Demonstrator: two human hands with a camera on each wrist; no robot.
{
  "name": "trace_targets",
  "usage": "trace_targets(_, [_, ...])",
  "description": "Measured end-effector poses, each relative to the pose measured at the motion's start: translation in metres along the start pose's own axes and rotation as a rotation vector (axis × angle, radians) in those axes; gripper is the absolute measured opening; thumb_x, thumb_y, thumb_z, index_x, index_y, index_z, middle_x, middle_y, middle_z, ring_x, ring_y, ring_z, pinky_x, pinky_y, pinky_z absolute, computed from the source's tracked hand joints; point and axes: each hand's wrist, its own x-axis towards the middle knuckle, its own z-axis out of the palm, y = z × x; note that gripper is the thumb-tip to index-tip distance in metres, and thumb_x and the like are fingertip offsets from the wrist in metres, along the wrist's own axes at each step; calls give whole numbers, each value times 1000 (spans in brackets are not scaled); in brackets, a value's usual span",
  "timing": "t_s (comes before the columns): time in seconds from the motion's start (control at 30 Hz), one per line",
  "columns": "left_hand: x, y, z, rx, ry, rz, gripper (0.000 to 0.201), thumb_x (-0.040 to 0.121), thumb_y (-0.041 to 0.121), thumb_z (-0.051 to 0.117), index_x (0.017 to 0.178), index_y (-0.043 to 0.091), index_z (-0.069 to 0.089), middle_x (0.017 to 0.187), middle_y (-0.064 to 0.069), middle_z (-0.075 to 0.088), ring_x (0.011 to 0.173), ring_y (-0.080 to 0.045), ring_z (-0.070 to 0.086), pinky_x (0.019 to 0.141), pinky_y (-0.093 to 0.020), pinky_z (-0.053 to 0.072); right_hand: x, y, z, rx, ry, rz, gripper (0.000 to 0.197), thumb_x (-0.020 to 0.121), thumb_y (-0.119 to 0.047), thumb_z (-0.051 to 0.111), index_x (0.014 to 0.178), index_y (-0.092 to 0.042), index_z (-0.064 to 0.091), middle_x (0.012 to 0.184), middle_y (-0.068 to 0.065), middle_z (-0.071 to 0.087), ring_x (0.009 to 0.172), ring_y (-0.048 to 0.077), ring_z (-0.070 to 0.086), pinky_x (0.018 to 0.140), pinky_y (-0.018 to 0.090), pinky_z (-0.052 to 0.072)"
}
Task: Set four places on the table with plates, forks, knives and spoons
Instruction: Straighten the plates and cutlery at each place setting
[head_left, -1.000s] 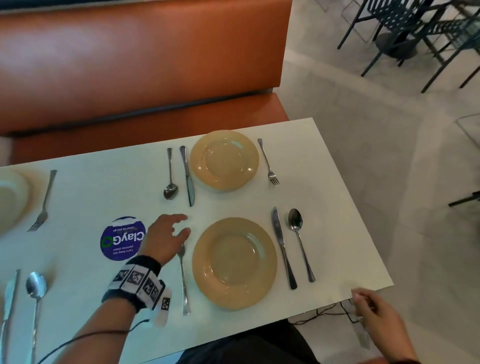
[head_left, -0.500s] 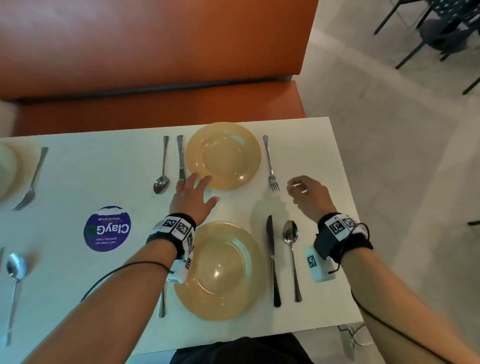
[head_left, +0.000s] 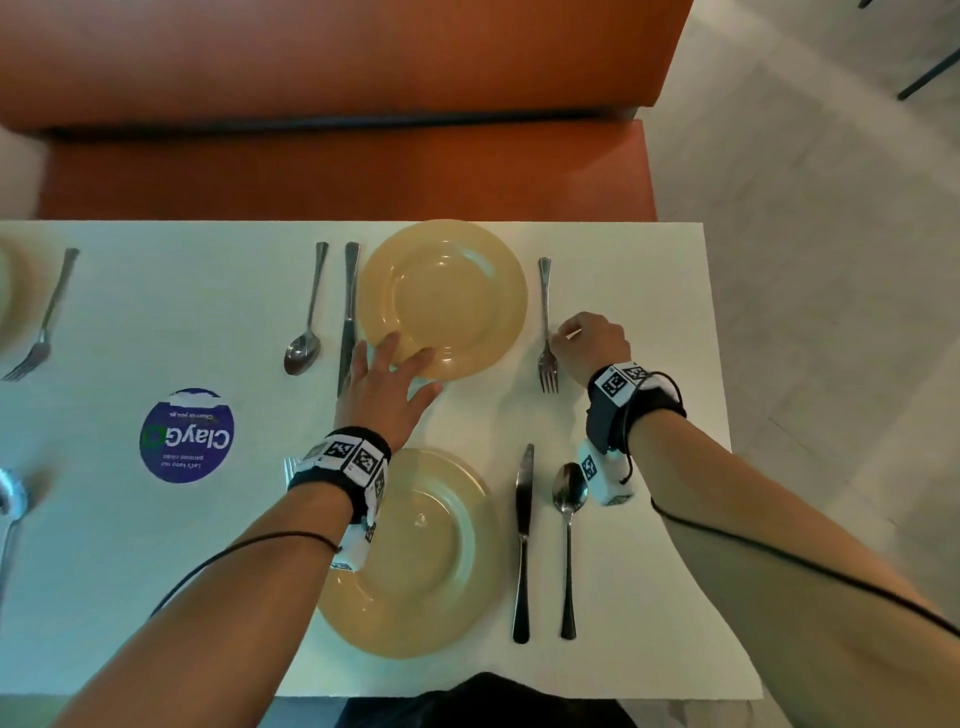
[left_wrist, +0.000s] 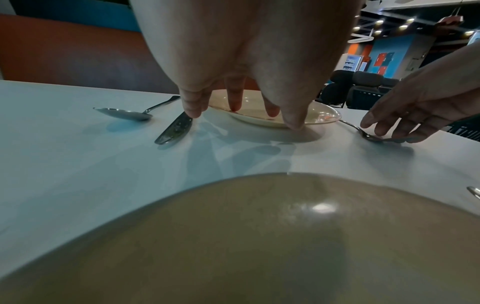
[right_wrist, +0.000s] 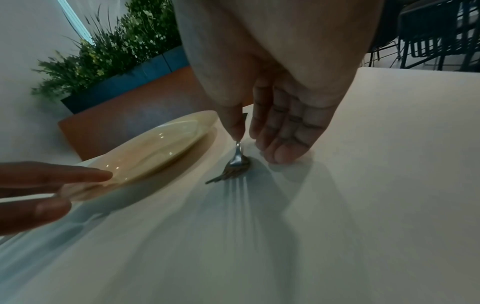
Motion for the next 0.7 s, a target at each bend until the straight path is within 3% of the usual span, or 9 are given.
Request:
trace_targets(0.17, [0, 2, 4, -14, 61, 9, 45, 94, 53, 48, 138, 42, 48, 158, 3, 24, 147, -33, 9, 113, -50, 30, 5, -3, 3, -24, 11, -22, 15, 88, -29, 58, 98, -20, 66, 88, 0, 63, 77, 22, 57, 68, 27, 42])
trace_targets(0.33, [4, 5, 7, -7, 52, 24, 44, 95, 53, 46, 137, 42, 50, 158, 2, 25, 146, -34, 11, 115, -50, 28, 11, -4, 8, -44, 22, -75, 13, 89, -31, 62, 97, -21, 66, 95, 4, 68, 86, 27, 64, 71, 29, 47])
trace_targets(0.5, [6, 13, 9, -31, 45, 23, 44, 95, 54, 46, 138, 43, 48, 158, 4, 23, 147, -32, 8, 116, -47, 24, 13, 0, 4, -20, 43, -78, 15, 90, -28, 63, 100, -19, 68, 89, 1, 64, 79, 23, 58, 69, 26, 42])
trace_targets(0.7, [7, 17, 11, -36, 52, 26, 44, 95, 56, 44, 137, 44, 49, 158, 5, 22, 147, -31, 8, 115, -49, 28, 19, 3, -1, -19, 46, -91, 13, 90, -27, 64, 99, -19, 69, 97, 4, 70, 89, 26, 63, 72, 27, 42])
